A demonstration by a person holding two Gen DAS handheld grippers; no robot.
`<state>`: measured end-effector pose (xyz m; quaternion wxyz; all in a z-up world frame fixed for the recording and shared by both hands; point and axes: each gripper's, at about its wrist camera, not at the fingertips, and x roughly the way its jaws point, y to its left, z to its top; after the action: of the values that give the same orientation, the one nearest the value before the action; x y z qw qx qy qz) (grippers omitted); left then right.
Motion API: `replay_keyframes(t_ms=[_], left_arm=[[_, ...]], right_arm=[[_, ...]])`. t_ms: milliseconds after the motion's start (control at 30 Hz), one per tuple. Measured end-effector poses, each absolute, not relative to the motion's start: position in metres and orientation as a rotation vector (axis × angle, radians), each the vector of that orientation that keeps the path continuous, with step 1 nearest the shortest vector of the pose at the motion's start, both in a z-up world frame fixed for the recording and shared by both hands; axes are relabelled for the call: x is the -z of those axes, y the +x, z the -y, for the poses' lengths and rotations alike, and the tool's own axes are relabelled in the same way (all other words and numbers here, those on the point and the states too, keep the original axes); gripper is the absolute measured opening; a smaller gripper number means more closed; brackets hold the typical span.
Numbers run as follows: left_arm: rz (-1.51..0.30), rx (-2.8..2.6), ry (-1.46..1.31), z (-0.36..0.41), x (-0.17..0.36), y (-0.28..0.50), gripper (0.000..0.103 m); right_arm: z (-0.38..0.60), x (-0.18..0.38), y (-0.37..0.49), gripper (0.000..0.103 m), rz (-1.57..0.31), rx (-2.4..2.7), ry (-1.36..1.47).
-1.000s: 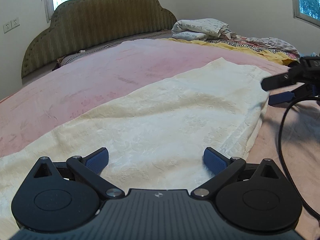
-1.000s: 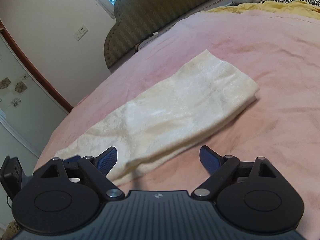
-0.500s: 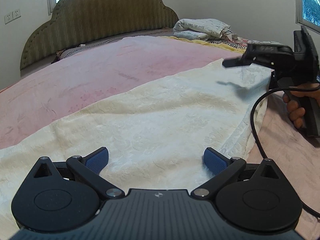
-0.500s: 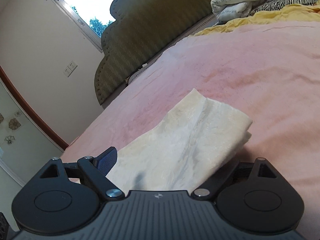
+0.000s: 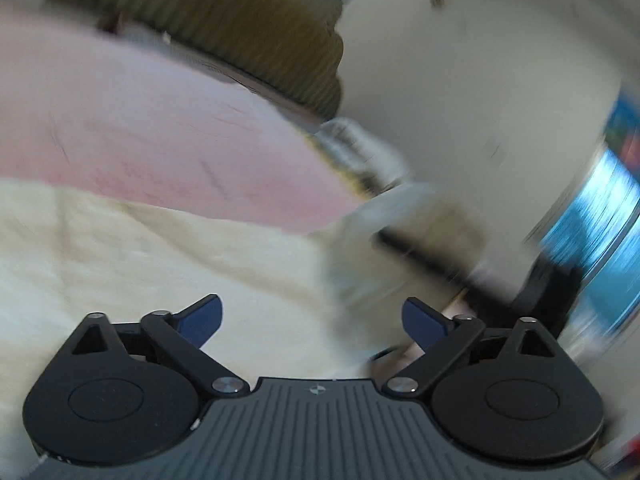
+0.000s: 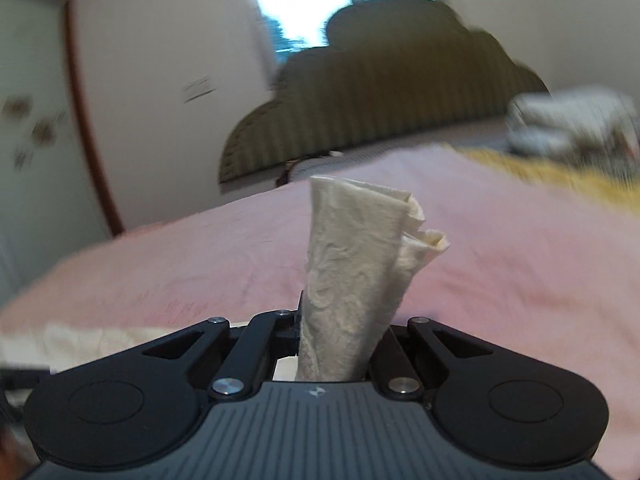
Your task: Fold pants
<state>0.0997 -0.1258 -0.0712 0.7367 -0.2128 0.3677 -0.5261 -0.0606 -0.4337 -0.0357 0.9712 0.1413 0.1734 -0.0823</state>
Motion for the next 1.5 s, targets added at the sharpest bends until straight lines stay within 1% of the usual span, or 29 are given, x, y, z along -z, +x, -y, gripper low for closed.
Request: replay_keyframes(t_ms=[100, 200, 333, 433, 500, 567, 600, 667, 800, 967, 1067, 1200, 1400, 1500], left_arm=[[-0.918, 1.198, -0.733, 0.122, 0.074, 0.121, 0.103], [-0.998, 1.203, -0.894, 0.125, 0.082, 0.133, 0.103], [-1.109, 1.133, -1.015, 0.130, 0.100, 0.146, 0.103], [-1.126, 1.077, -1.083, 0.124, 0.112, 0.151, 0.100], [-1.091, 1.063, -1.120, 0.114, 0.116, 0.152, 0.084], [-1.084, 1.042, -1.073, 0.107, 0.113, 0.156, 0.046], [-1.082, 1.028, -1.035, 0.104, 0.109, 0.159, 0.039], [-1.049, 1.023, -0.953, 0.094, 0.099, 0.161, 0.017], [-0.957, 1.001, -0.756, 0.074, 0.073, 0.161, 0.011], [-0.804, 0.894, -0.348, 0.052, 0.035, 0.155, 0.008], [-0.750, 0.821, -0.173, 0.038, 0.032, 0.152, 0.008], [-0.732, 0.743, -0.084, 0.023, 0.039, 0.158, 0.009], [-0.708, 0.665, 0.069, 0.031, 0.056, 0.155, 0.015], [-0.692, 0.653, 0.112, 0.034, 0.062, 0.151, 0.017]], right_arm=[[0.387, 0.022, -0.053, 0.005, -0.358, 0.128, 0.061], [0.342, 0.022, -0.049, 0.005, -0.366, 0.084, -0.124], [0.297, 0.028, -0.049, 0.005, -0.365, 0.024, -0.277], [0.272, 0.036, -0.048, 0.006, -0.376, 0.002, -0.368], [0.263, 0.040, -0.049, 0.006, -0.381, -0.002, -0.408], [0.255, 0.042, -0.049, 0.006, -0.385, 0.000, -0.438], [0.253, 0.043, -0.049, 0.007, -0.388, 0.001, -0.448], [0.246, 0.044, -0.048, 0.007, -0.390, 0.006, -0.468], [0.232, 0.039, -0.047, 0.007, -0.376, -0.010, -0.493], [0.199, 0.037, -0.028, 0.008, -0.373, -0.073, -0.522], [0.173, 0.037, -0.014, 0.008, -0.380, -0.147, -0.525], [0.140, 0.044, 0.001, 0.008, -0.385, -0.224, -0.566], [0.124, 0.058, 0.019, 0.010, -0.434, -0.287, -0.567], [0.115, 0.066, 0.020, 0.011, -0.463, -0.282, -0.628]])
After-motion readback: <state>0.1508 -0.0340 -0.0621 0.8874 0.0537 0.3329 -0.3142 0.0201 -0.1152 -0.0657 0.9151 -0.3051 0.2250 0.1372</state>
